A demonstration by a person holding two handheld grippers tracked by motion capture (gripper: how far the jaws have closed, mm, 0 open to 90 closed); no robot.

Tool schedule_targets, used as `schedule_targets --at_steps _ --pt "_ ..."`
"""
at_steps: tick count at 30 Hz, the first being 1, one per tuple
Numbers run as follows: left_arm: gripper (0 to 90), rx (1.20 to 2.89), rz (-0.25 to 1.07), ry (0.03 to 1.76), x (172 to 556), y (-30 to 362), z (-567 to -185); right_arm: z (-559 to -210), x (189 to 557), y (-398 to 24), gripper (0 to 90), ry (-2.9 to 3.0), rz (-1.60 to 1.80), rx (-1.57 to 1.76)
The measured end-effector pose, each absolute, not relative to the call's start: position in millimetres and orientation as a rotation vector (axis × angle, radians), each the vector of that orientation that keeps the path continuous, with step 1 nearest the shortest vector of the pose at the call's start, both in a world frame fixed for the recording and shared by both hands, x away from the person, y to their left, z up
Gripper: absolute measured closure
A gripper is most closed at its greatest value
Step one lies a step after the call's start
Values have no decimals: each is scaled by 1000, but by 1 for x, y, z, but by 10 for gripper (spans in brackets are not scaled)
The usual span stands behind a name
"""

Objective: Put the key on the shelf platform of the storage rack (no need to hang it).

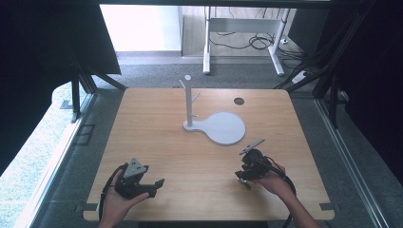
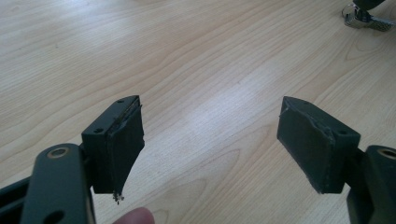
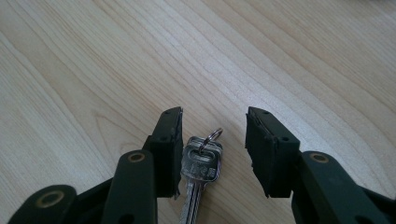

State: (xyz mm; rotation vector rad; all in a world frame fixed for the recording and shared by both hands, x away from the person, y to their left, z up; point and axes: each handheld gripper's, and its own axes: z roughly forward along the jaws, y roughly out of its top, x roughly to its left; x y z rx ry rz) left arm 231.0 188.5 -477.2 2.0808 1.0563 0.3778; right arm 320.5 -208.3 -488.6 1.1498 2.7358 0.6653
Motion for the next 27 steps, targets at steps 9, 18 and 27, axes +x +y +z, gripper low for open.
schedule_targets --at_steps 9,18,27 --pt "232 2080 380 1056 231 190 -476 -493 321 -205 617 2786 629 1143" --pt "231 2089 374 1055 231 189 -477 -499 324 -203 645 2812 593 1154" --pt "231 2098 368 1058 232 190 -478 -501 327 -200 694 2820 577 1177"
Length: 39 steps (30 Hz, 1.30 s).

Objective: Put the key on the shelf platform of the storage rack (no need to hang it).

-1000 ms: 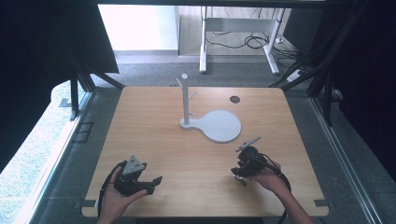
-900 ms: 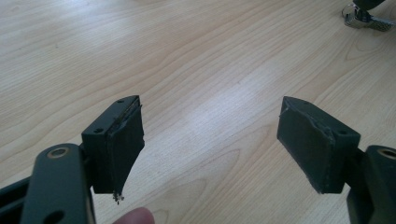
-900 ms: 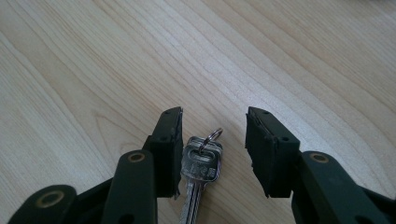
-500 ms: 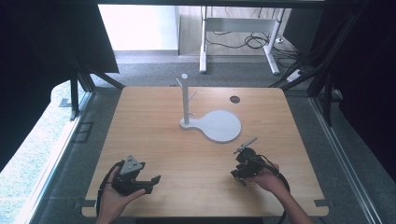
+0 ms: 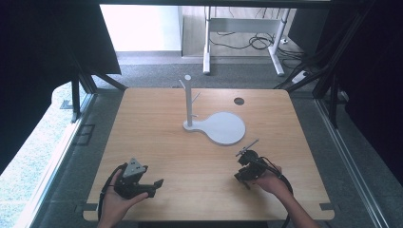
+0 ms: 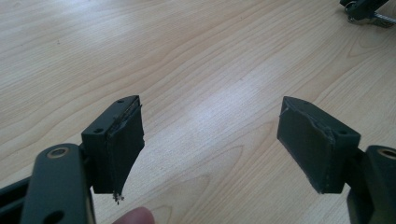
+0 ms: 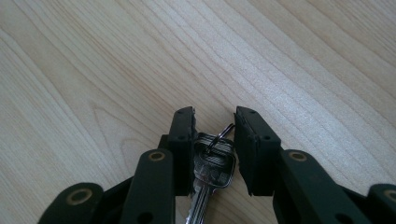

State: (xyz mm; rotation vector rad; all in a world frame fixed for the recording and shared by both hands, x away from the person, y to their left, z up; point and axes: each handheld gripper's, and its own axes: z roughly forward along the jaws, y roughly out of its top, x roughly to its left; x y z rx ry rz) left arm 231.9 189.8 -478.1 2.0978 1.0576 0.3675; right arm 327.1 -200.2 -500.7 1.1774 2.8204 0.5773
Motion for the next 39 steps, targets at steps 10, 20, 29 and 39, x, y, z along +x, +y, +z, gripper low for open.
schedule_targets --at_steps 10,20,29,39 --pt "231 2108 365 1054 232 189 -479 -499 332 -197 733 2836 559 1207" --pt "232 2108 363 1055 232 188 -479 -498 333 -199 735 2825 551 1226" --pt "233 2113 363 1052 232 188 -479 -498 331 -196 782 2850 526 1218" --pt "232 2113 365 1054 232 188 -479 -498 330 -195 876 2886 460 1187"
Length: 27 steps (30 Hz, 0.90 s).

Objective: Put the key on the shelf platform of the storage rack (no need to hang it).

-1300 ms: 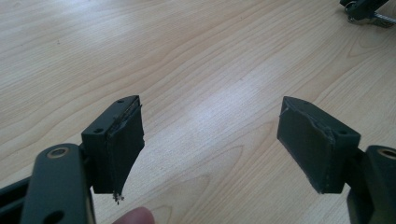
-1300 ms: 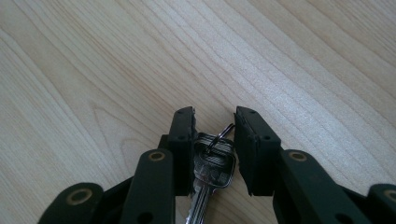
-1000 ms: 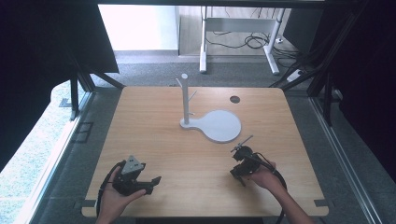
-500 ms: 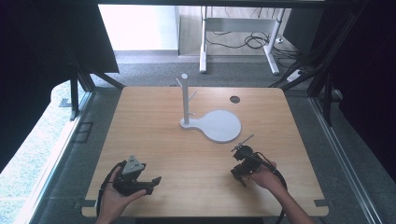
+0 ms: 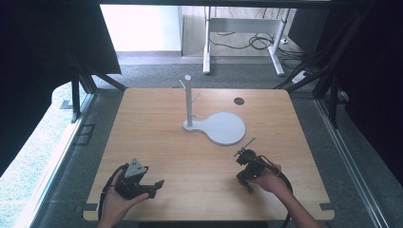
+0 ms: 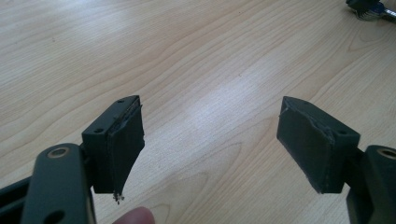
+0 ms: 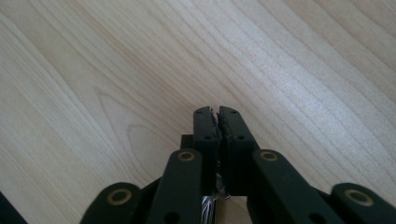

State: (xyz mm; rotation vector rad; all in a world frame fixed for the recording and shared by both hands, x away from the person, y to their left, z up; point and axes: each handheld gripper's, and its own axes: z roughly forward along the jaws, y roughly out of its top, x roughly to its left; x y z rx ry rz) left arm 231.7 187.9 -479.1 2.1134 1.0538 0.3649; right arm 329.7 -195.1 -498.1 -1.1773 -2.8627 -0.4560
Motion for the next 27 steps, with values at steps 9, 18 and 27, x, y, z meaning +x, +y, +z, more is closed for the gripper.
schedule_targets --at_steps 9,18,27 --pt "232 2112 365 1053 232 188 -479 -493 329 -196 891 -2885 -401 -1109" --pt "232 2110 369 1052 232 189 -478 -473 331 -204 895 -2899 -423 -1100" --pt "232 2106 366 1050 231 189 -477 -459 332 -213 896 -2913 -433 -1100"
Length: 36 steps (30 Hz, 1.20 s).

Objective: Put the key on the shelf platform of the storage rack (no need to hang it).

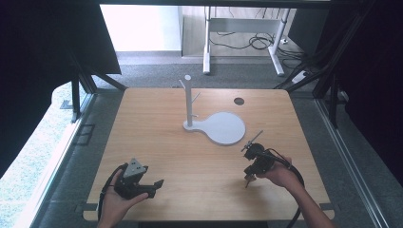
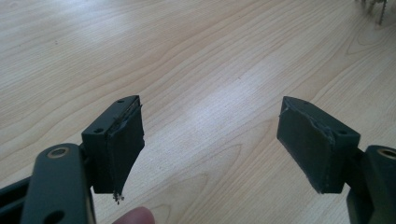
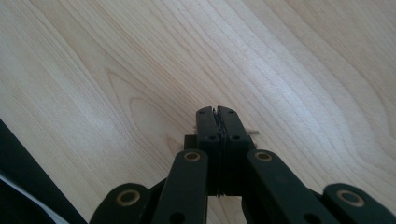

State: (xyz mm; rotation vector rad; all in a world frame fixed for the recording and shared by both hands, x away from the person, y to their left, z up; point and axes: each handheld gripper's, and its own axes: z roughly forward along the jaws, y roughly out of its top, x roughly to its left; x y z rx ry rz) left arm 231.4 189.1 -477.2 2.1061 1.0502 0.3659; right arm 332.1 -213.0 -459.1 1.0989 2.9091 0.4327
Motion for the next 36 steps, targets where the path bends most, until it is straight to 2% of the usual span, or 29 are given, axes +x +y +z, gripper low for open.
schedule_targets --at_steps 36 --pt "232 2110 371 1032 230 187 -476 -417 347 -218 897 2844 516 1086"
